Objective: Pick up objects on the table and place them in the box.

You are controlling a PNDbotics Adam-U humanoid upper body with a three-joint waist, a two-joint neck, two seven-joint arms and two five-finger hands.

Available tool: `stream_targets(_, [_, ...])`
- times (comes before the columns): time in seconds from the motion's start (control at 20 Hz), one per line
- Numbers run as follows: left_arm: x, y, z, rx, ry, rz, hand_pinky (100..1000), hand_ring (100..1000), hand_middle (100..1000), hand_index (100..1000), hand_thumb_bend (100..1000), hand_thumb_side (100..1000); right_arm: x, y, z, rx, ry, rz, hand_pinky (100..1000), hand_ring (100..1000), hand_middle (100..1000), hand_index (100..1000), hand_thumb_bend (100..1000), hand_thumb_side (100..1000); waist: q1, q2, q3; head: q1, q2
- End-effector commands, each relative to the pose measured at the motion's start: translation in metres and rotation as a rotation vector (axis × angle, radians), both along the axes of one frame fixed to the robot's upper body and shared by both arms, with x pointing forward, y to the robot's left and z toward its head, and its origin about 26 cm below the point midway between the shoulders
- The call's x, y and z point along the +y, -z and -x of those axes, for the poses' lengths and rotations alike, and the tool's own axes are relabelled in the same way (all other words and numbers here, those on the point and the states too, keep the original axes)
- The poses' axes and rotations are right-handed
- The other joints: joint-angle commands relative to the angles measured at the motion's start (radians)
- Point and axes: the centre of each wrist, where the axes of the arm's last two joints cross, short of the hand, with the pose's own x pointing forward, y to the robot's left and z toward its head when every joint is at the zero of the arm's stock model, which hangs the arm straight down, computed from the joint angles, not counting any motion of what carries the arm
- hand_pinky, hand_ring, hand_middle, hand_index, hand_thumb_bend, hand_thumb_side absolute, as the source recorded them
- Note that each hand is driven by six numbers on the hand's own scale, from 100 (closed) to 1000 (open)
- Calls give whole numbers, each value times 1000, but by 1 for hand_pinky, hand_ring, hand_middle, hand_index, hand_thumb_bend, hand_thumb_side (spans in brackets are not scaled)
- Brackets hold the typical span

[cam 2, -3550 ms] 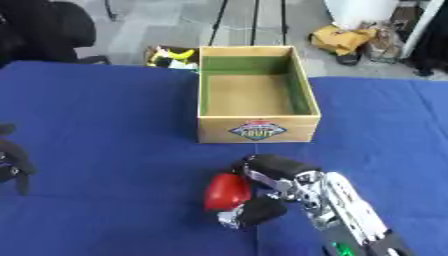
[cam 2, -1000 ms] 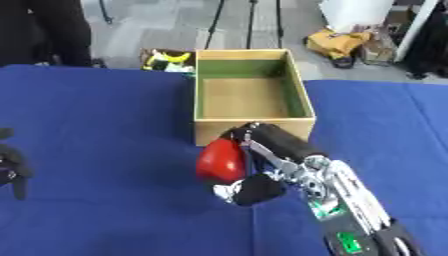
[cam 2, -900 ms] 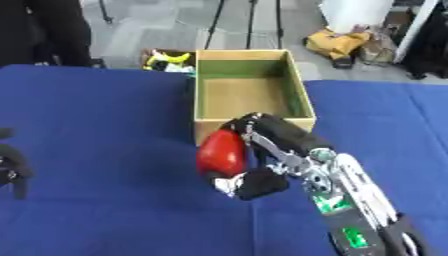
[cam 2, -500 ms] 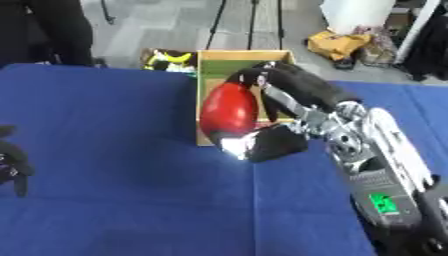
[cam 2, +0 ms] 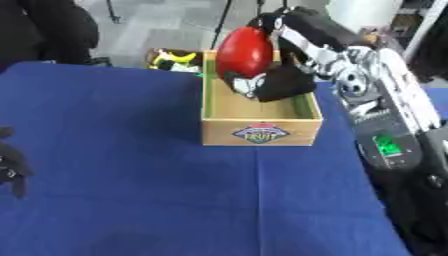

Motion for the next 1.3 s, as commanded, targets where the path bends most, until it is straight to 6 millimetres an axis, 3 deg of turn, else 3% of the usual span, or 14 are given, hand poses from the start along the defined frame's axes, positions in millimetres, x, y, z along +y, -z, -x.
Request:
stream_targets(0.05, [0,-6,3,-24,9,-21,204,408,438,740,100,1000,-13,-15,-13,-17,77,-4,100,349,450,528,100,580,1,-19,6,-9,-1])
stream_targets(0.65, [0,-8,2,-33,16,-39,202,407,437,740,100,1000,-34,-26,-75,71,299,-61,100,371,472,520,100,581,-25,7,59,-46,-32])
stream_targets(1.05, [-1,-10,2,-39,20,-51,200,406,437,741,100,1000,-37,-25,-93,131,347,-25,100,389,478,519,100,582,-36,22,77,-62,-51])
stream_targets(1.1, [-1,-10,2,-39,20,-52,200,406,437,741,100,1000,-37,-24,-94,134,348,-24,100,452,484,518,100,584,-37,23,78,-64,-52])
stream_targets(1.3, [-2,-13,1,-51,27,-57,201,406,437,741,100,1000,-35,-10,-105,230,397,-1,100,459,488,518,100,585,-47,38,100,-90,-78])
